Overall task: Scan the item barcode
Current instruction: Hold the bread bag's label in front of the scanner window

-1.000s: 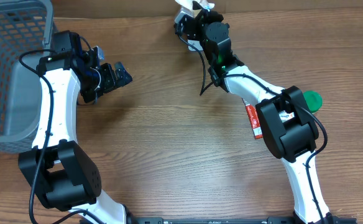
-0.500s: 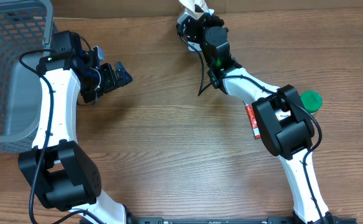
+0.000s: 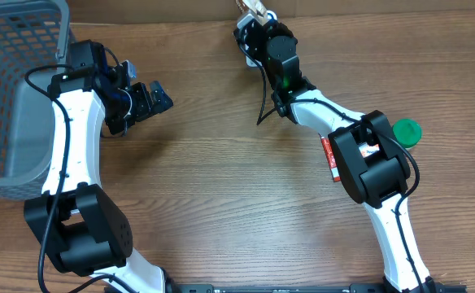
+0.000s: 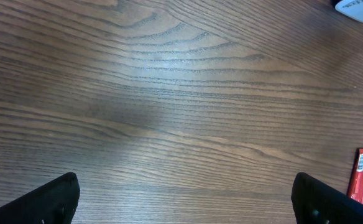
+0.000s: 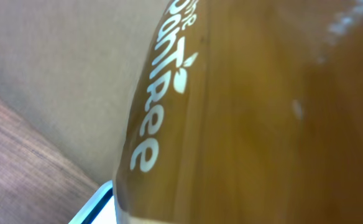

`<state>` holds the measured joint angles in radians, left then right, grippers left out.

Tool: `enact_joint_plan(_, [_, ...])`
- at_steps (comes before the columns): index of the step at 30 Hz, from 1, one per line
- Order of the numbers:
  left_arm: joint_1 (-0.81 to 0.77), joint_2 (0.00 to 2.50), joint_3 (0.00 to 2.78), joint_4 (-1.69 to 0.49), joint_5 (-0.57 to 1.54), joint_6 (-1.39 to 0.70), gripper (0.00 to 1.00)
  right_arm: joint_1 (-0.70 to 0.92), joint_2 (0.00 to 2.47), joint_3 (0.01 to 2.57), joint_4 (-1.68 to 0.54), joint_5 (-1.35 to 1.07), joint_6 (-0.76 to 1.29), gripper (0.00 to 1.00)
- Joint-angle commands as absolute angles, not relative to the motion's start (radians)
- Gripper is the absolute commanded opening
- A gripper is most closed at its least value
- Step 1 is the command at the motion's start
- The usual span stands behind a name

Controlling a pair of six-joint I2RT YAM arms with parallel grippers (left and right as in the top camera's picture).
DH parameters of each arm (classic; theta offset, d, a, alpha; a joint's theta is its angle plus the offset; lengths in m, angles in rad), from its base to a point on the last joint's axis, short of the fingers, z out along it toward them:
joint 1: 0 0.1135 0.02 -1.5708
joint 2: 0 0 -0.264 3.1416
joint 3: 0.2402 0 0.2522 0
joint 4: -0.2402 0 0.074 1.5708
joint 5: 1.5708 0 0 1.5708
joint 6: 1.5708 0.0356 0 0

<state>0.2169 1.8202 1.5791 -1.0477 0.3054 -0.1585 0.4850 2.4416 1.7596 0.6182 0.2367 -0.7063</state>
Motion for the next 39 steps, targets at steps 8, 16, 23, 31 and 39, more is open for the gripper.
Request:
enact_joint_plan(8, [0.216,1.831,1.599,-1.046,0.303,-0.165,1.0,0.495,2.45,1.774,0.58,0.246,-0.688,0.04])
enact_joint_plan(16, [0.215,1.831,1.599,-1.046,0.303,-0.165,1.0,0.503,2.45,1.774,0.514,0.234,-0.687,0.04])
enact_joint_plan(23, [0.216,1.831,1.599,-1.046,0.303,-0.165,1.0,0.519,2.45,1.774,0.519,0.208,-0.686,0.04])
enact_joint_plan(31, [0.216,1.831,1.599,-1.046,0.303,-0.165,1.0,0.521,2.403,1.774,0.704,0.25,-0.55,0.04])
enact_joint_plan(39, [0.215,1.831,1.599,-1.046,0.303,-0.165,1.0,0.524,2.231,1.774,0.595,0.271,-0.485,0.03])
